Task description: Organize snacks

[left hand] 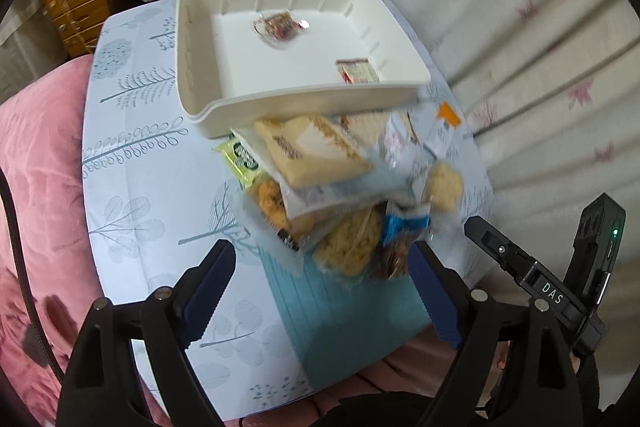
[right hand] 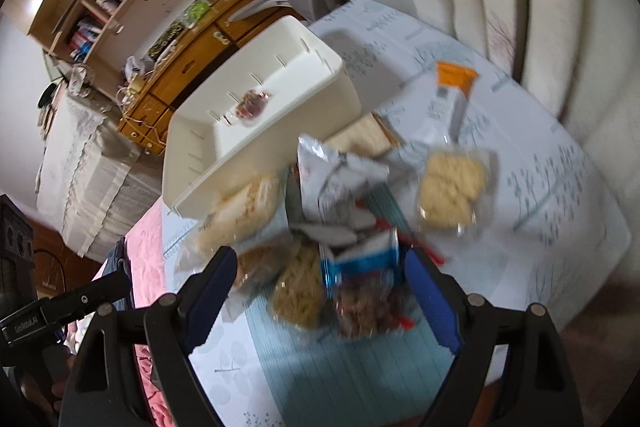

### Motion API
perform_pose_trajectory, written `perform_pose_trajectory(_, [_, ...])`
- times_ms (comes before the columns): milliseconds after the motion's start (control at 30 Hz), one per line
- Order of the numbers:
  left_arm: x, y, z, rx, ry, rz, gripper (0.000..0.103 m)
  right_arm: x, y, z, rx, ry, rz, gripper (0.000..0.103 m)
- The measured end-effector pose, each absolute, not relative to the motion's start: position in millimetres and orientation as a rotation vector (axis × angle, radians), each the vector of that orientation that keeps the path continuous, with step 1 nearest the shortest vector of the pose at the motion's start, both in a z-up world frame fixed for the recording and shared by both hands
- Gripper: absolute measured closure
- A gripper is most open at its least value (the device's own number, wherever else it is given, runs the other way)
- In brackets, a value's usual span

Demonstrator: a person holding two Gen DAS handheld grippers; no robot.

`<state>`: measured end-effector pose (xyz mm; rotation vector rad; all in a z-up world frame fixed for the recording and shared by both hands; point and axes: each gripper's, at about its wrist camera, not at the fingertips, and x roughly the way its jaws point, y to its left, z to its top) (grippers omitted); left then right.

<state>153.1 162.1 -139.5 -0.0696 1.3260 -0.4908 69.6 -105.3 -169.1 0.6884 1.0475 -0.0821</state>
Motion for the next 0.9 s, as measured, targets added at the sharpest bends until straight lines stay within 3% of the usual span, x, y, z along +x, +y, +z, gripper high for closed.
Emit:
perform_pose_trajectory(600, [141.8,144.0,-186.2,0.212,1.404,-0.624,0.015,10.4,-71.3,-199.1,0.714,1.092,-0.267,0.016])
perform_pose_trajectory(733, [148.0,137.2,-199.3,0.252,1.424,-0.62,0.009,10.1,-66.8,-208.2,0.69,1.121,-0.269,0.016])
perform_pose_trajectory(900, [159.1,126.2,-217.1,0.29,1.452,-0.605,0.008,14.4,-65.0,-220.6,0.658,1.167,-0.263,0.016])
